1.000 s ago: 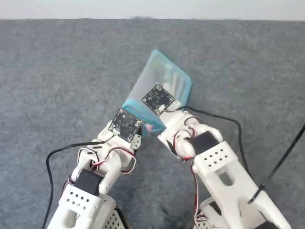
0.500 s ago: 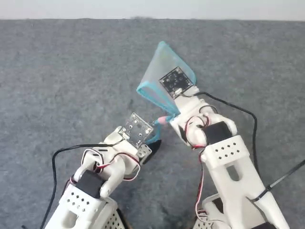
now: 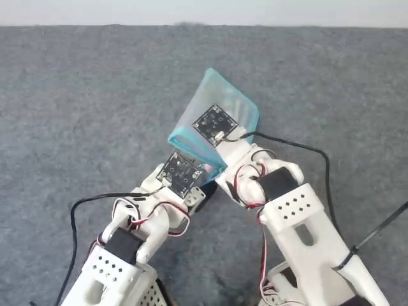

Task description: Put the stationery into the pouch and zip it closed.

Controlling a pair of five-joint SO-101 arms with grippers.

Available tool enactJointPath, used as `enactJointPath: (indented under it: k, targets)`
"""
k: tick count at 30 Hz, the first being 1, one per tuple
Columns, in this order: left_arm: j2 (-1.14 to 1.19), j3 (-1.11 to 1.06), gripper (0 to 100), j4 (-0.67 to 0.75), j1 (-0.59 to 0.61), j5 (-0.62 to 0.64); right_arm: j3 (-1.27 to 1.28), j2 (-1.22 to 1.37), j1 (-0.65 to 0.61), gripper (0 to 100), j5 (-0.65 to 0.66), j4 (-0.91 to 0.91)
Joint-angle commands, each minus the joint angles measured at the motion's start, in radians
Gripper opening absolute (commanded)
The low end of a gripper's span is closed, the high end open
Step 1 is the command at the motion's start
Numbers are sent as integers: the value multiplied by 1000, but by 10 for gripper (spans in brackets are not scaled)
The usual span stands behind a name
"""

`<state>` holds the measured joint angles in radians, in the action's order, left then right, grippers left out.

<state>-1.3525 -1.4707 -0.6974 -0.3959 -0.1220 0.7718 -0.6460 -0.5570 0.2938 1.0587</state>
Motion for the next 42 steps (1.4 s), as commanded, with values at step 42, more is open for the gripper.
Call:
enactJointPath:
  k: [42]
  targets:
    - [14,-31,12,160,181,120,81,-28,142,6,89,-122]
